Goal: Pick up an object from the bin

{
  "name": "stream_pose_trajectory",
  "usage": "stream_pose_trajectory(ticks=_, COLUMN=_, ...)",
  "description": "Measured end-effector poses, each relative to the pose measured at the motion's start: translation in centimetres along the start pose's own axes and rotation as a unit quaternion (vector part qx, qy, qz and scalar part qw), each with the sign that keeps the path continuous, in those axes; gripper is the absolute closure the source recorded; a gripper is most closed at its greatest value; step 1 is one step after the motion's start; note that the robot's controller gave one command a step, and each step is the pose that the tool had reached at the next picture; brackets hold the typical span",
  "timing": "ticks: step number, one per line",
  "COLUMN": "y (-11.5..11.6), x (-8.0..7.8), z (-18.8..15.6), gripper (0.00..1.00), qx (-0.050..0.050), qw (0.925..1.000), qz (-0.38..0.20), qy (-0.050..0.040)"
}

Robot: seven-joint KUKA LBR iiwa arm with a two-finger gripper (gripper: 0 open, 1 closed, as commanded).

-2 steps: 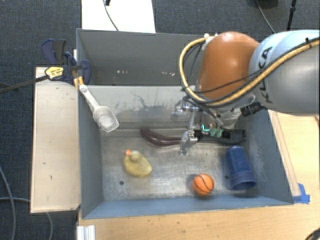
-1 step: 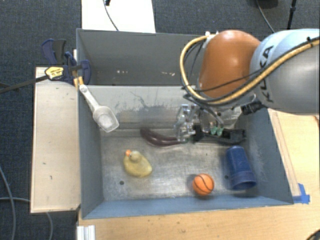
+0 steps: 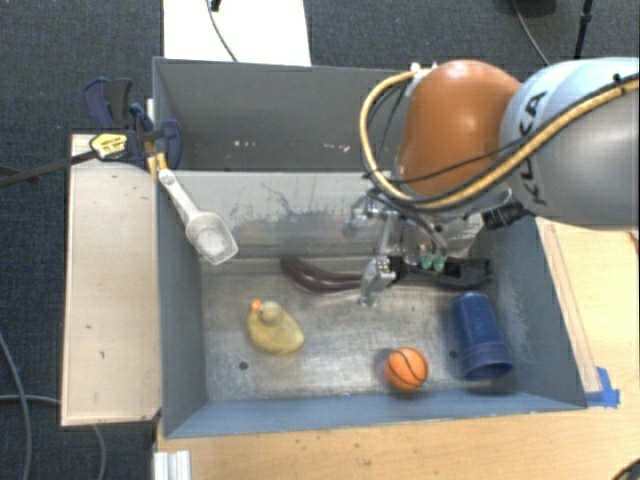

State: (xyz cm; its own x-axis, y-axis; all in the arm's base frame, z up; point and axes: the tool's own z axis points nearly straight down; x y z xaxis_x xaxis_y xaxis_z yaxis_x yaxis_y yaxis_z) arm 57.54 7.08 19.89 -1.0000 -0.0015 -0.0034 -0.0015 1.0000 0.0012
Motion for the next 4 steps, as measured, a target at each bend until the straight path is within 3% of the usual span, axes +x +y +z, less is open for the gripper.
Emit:
stream_pose_trajectory(ticks=1, y=0.0, x=0.0, z=0.0, gripper=0.00, qx=0.000, qw=1.0000, qz=0.000, qy=0.0000)
stream_pose_trajectory(ticks=2, y=-2.0, x=0.4, z=-0.3, gripper=1.00, qx=0.000, qw=0.9962, qz=-0.087, qy=0.0011)
stream_pose_trajectory(ticks=3, y=-2.0, x=0.4, z=-0.3, gripper=0.00, qx=0.000, qw=0.9962, qz=-0.087, qy=0.0012)
stream_pose_trajectory(ticks=4, y=-2.0, x=0.4, z=-0.3, gripper=0.00, qx=0.000, qw=0.9963, qz=-0.087, qy=0.0012)
